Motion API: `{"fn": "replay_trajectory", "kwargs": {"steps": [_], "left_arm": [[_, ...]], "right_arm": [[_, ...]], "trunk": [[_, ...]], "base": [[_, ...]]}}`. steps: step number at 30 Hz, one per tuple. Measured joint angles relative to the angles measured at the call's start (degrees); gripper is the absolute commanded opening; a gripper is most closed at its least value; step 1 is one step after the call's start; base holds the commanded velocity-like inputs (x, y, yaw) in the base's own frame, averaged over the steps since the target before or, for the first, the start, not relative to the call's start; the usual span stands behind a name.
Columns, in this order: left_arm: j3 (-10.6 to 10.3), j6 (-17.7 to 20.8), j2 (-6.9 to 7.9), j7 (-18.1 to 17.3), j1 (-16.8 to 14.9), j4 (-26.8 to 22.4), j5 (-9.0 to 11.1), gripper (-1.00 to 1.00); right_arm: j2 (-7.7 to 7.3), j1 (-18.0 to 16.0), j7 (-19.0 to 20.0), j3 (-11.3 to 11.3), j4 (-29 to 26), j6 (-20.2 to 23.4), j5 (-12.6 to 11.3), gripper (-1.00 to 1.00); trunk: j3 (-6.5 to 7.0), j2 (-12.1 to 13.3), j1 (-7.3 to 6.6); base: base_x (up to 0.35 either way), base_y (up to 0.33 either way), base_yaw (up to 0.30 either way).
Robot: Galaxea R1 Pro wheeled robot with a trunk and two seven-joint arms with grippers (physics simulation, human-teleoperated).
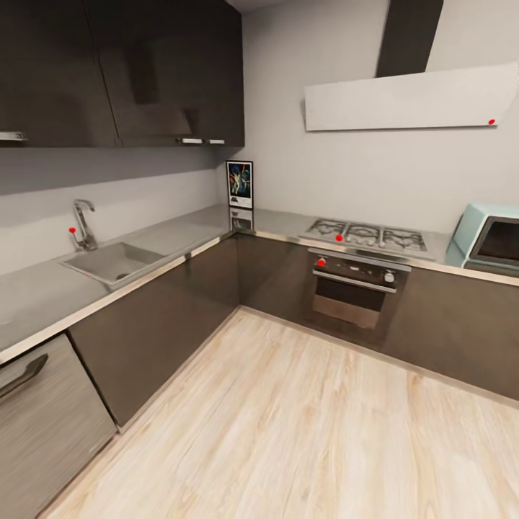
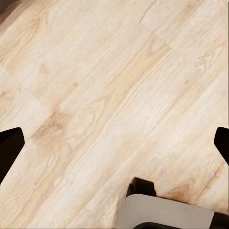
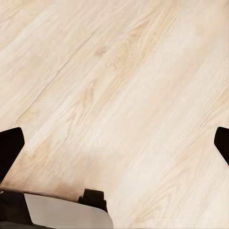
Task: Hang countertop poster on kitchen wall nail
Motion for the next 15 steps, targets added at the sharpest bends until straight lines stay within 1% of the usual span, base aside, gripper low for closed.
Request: {"fn": "replay_trajectory", "kwargs": {"steps": [5, 15], "left_arm": [[0.00, 0.00, 0.00, 0.00, 0.00, 0.00, 0.00, 1.00], [0.00, 0.00, 0.00, 0.00, -0.02, 0.00, 0.00, 1.00]], "right_arm": [[0.00, 0.00, 0.00, -0.01, 0.01, 0.00, 0.03, 1.00], [0.00, 0.00, 0.00, -0.10, 0.02, 0.00, 0.05, 1.00]], "trunk": [[0.00, 0.00, 0.00], [0.00, 0.00, 0.00]], "base": [[0.338, 0.000, -0.098], [0.338, 0.000, -0.008]]}}
